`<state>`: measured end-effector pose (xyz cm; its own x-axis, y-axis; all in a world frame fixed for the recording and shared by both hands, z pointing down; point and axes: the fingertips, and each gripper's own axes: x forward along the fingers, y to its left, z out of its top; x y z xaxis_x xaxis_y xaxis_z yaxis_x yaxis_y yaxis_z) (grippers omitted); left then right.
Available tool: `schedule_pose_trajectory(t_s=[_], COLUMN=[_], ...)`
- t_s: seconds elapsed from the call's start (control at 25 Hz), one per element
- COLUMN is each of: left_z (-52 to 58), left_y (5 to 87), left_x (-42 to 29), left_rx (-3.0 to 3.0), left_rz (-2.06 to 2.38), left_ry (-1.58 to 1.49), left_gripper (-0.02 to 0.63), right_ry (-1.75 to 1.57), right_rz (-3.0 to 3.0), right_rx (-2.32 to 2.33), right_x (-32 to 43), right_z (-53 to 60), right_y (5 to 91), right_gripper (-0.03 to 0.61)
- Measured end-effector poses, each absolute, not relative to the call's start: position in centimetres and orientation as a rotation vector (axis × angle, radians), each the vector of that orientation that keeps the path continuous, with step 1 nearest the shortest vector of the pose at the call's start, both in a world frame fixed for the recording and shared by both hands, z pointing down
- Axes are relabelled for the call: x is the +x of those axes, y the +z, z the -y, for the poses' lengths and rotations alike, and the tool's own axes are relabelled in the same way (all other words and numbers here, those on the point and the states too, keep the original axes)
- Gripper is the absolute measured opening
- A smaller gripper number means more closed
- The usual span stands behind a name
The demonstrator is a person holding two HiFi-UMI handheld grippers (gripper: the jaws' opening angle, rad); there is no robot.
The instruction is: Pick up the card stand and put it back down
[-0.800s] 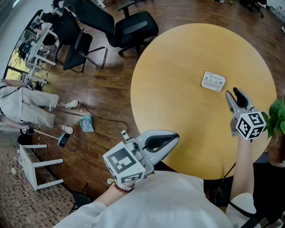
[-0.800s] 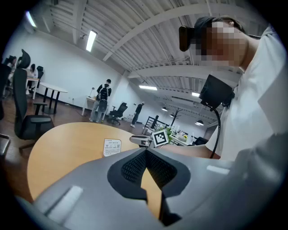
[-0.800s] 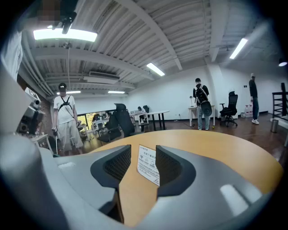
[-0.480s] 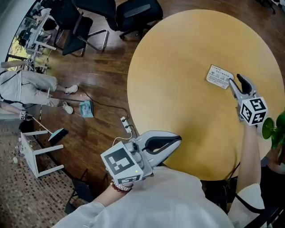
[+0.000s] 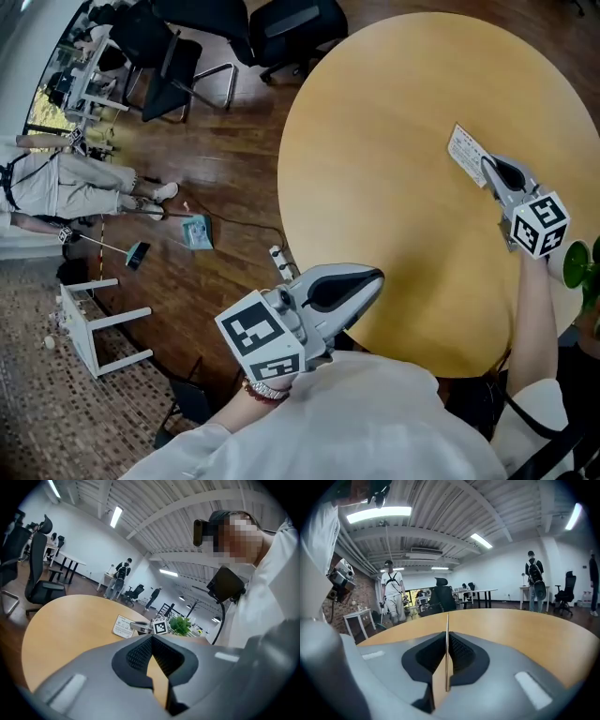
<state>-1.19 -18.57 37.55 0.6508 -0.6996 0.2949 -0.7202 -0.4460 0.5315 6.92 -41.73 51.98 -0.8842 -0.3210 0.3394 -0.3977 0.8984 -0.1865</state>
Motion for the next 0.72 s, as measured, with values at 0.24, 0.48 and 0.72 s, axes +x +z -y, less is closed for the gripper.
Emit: schedule_pose_trajectory(t_s=[0.24,0.48,0.72], left_z=[17.7,12.4,2.6], left_y=[36.6,30.5,23.6], left_x=[0.1,1.9,0.8], left_rx=[2.313,2.452,2.608], left_rz=[1.038,0.951,0.891], left_ry=[0.028,-0.001,-0.064], left_gripper=[-0.011,-0.011,-0.011], right_ry=[0.401,0.682,0.721], right_rz=[2.832,2.916,2.974], right_rx=[0.559,0.585,0.624], right_x=[8.6,11.7,11.9], right_z=[36.5,25.1,10.0], right_y=[48.1,35.7,24.3], right_gripper=[0.021,0.021,0.021])
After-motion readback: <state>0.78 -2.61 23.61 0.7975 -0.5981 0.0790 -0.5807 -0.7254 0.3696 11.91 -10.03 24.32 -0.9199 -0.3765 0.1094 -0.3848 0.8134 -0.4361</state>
